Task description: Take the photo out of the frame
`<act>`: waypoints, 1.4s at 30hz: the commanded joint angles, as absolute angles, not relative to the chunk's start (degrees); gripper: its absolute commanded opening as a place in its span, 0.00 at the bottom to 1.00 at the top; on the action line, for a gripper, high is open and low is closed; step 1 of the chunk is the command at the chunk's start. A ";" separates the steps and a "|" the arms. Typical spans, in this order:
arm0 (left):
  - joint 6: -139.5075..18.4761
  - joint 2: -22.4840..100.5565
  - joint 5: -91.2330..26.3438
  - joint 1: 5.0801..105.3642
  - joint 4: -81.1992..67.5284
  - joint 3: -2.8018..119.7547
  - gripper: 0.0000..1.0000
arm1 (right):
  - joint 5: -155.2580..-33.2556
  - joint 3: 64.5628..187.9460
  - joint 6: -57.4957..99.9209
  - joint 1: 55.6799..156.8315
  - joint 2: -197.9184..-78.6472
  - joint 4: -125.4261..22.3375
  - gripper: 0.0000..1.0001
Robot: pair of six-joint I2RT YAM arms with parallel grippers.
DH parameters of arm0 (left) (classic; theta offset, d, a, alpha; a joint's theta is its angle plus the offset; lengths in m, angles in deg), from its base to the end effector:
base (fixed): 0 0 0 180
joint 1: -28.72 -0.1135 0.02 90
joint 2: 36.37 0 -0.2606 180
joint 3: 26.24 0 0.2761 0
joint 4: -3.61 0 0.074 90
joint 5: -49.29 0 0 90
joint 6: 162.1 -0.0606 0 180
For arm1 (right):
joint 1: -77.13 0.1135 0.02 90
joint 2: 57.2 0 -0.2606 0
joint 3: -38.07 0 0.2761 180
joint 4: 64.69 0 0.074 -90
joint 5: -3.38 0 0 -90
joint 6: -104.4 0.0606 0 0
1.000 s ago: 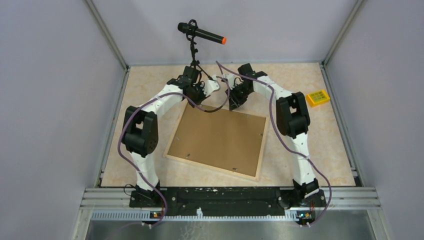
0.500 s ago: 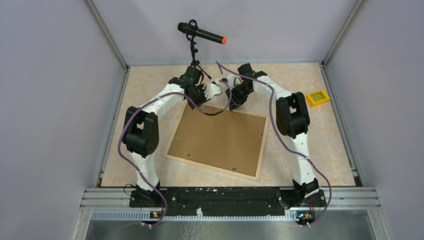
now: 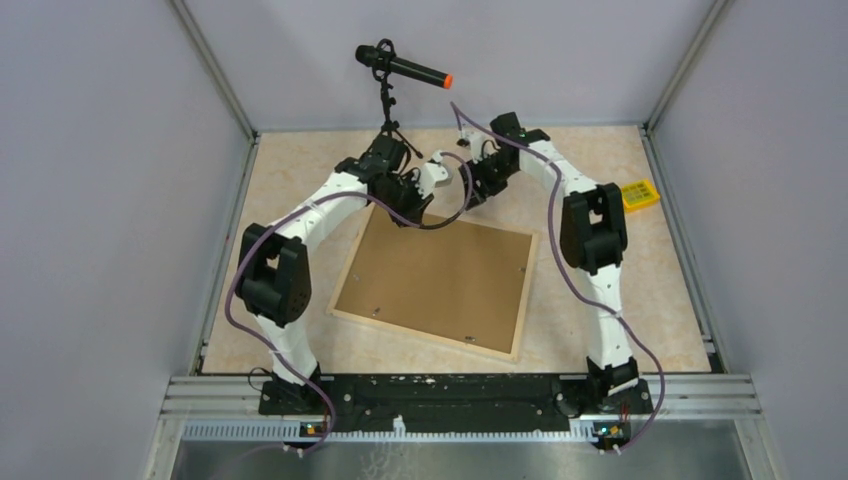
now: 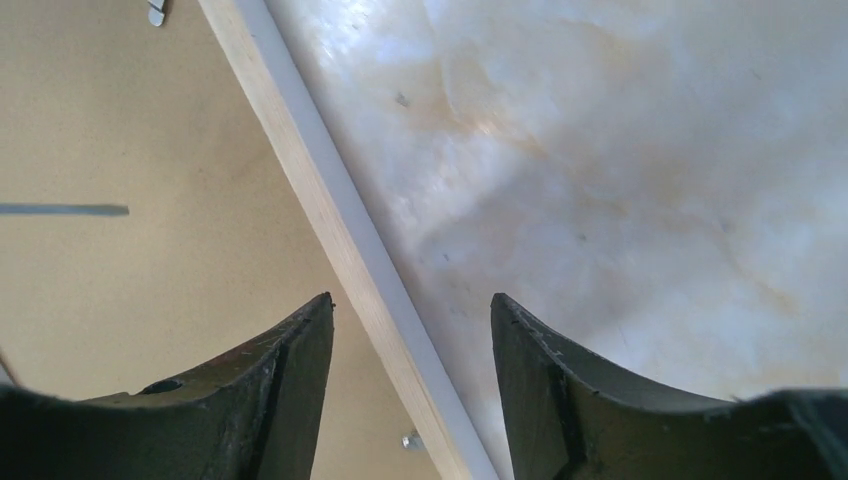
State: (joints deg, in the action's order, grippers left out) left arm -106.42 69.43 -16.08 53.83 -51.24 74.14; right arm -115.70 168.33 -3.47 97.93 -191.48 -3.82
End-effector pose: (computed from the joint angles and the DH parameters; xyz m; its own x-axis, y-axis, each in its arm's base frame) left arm 0.3785 -0.2053 0.2261 -0.3264 0.7190 -0.6136 0.9165 0.3996 -0.0193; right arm 0.4862 0.2162 0.1658 -0.6512 -0.5343 -0.5389 -0.7386 0.6092 0.2886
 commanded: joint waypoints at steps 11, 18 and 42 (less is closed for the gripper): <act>-86.65 73.93 -21.11 68.18 -37.40 84.34 0.00 | -117.84 141.60 2.87 81.72 -171.65 -7.19 0.57; -83.92 82.24 -26.19 72.95 -37.00 91.75 0.00 | -115.75 135.86 5.56 81.52 -171.56 -10.29 0.53; -91.85 89.23 -38.94 76.19 -43.36 96.13 0.00 | -112.42 133.71 6.80 81.53 -174.70 -11.80 0.40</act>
State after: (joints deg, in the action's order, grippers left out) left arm -88.61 88.93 -36.10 75.90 -41.58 95.38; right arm -114.84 134.08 7.11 81.12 -174.15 -11.45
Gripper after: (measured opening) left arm 0.234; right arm 0.416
